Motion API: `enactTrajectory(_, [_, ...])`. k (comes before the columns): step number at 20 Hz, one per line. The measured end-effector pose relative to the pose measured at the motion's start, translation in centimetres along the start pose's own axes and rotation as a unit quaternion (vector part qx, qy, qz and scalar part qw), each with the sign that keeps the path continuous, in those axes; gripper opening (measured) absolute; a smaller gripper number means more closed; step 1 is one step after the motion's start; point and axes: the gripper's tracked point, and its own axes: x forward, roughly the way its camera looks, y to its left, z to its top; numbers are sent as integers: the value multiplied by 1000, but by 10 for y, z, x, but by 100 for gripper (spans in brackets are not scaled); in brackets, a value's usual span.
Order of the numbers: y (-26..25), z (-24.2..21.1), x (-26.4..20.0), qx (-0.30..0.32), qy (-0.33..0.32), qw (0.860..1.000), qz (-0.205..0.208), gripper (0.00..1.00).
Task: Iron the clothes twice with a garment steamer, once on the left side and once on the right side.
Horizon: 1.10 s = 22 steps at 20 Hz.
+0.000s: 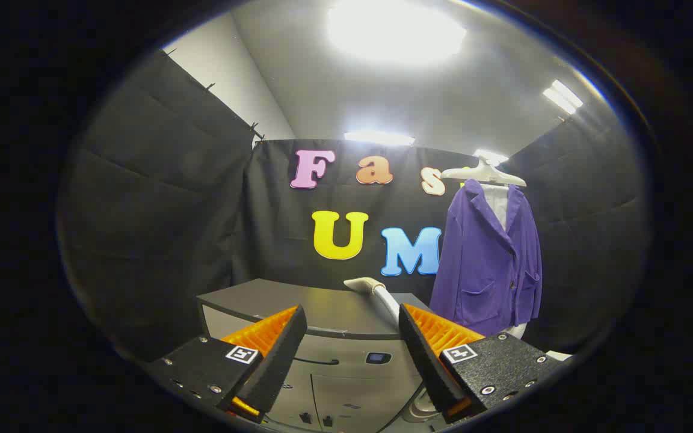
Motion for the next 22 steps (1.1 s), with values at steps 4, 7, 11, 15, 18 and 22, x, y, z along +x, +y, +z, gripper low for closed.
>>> enactTrajectory(4, [-10, 0, 2, -4, -1, 1000, -4, 95])
enactTrajectory(7, [-15, -2, 3, -2, 2, 1000, -4, 95])
enactTrajectory(11, [-21, -3, 4, -1, 5, 1000, -2, 95])
enactTrajectory(15, [-30, 2, 6, -5, 2, 1000, -6, 95])
enactTrajectory(18, [-45, 3, 7, -10, 3, 1000, -21, 95])
enactTrajectory(22, [-66, 10, 11, -2, 3, 999, -36, 94])
